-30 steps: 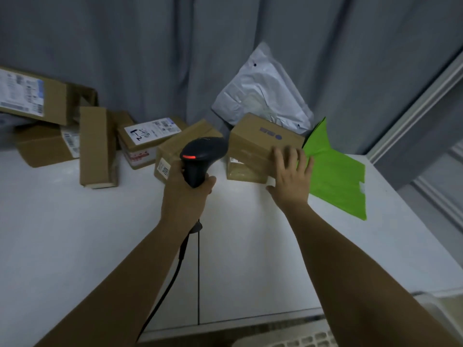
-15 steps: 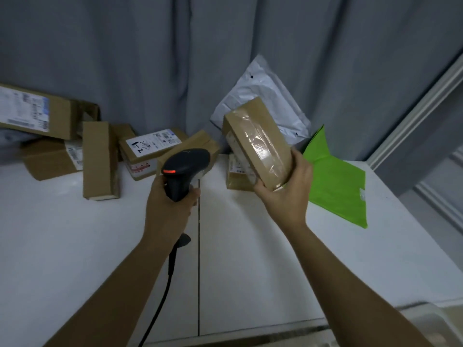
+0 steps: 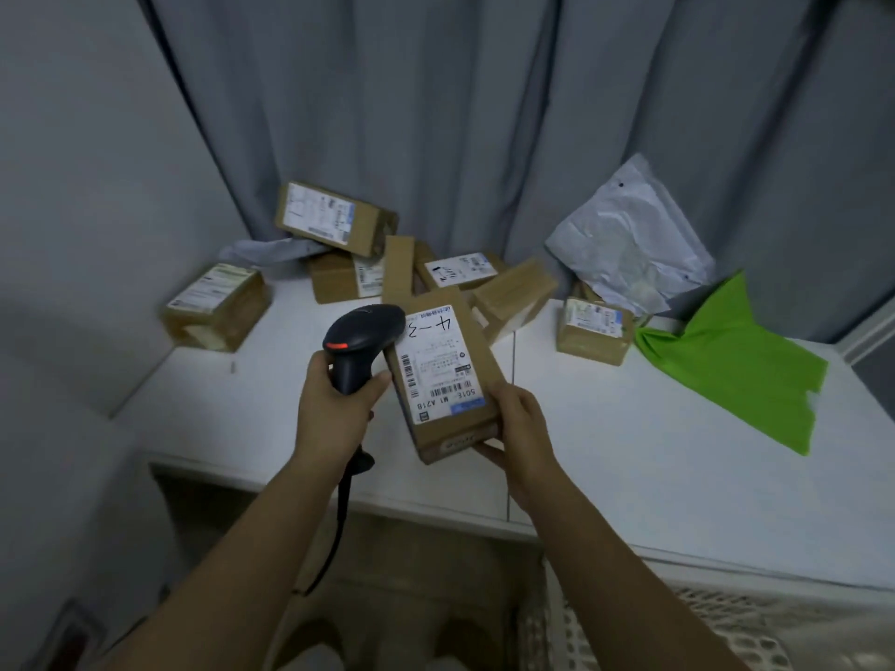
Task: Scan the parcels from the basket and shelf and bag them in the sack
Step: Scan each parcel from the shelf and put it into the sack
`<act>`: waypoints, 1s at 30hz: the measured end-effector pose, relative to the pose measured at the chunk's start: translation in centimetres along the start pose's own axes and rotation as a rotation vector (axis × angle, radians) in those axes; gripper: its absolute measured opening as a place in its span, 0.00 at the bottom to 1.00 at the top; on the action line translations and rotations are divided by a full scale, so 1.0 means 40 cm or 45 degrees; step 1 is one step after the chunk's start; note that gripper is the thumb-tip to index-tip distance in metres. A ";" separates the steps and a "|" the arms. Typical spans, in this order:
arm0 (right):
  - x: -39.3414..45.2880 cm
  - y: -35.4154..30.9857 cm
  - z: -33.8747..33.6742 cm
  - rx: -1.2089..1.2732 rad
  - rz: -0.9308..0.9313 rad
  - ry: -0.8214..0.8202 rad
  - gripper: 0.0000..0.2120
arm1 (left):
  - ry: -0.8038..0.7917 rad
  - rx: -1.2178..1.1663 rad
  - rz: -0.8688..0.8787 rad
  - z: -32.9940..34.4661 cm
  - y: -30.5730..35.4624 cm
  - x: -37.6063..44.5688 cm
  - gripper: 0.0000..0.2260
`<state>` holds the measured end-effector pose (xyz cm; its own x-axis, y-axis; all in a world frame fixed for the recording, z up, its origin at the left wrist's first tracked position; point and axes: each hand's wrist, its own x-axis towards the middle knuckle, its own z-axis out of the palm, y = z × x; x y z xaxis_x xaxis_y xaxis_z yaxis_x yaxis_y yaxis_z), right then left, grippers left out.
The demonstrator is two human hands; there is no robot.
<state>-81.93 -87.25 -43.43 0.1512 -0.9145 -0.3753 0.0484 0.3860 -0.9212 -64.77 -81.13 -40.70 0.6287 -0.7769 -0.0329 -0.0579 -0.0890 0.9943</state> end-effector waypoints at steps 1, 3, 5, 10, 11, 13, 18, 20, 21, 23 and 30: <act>-0.017 -0.009 0.020 -0.001 0.010 -0.015 0.15 | 0.004 -0.062 -0.039 -0.026 0.003 -0.014 0.15; -0.046 -0.021 0.061 -0.025 0.025 -0.029 0.15 | -0.005 -0.189 -0.130 -0.069 0.003 -0.042 0.16; -0.080 -0.023 0.096 -0.070 0.037 -0.043 0.14 | -0.012 -0.264 -0.204 -0.102 -0.002 -0.065 0.16; -0.143 -0.025 0.120 -0.164 0.026 0.016 0.12 | 0.085 -0.312 -0.131 -0.168 0.022 -0.072 0.18; -0.150 -0.028 0.111 -0.210 -0.022 0.035 0.10 | 0.089 -0.320 -0.118 -0.182 0.021 -0.070 0.18; -0.162 -0.033 0.095 -0.282 -0.075 0.021 0.07 | 0.043 -0.275 -0.132 -0.208 0.010 -0.068 0.19; -0.177 -0.030 0.096 -0.068 -0.079 0.118 0.23 | -0.115 -0.242 -0.264 -0.223 -0.014 -0.072 0.24; -0.182 -0.035 0.107 0.000 -0.115 0.177 0.23 | -0.046 -0.261 -0.243 -0.220 -0.013 -0.069 0.23; -0.180 -0.035 0.112 0.025 -0.133 0.152 0.22 | -0.010 -0.282 -0.240 -0.220 -0.014 -0.066 0.23; -0.179 -0.039 0.122 0.053 -0.141 -0.015 0.22 | 0.041 -0.339 -0.272 -0.225 -0.015 -0.057 0.22; -0.169 -0.058 0.121 -0.113 -0.212 -0.221 0.33 | 0.180 -0.311 -0.211 -0.268 -0.007 -0.041 0.19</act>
<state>-78.30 -81.39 -38.26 0.3164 -0.9271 -0.2011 0.0013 0.2124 -0.9772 -57.46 -73.15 -39.84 0.7164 -0.6687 -0.1991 0.2311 -0.0420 0.9720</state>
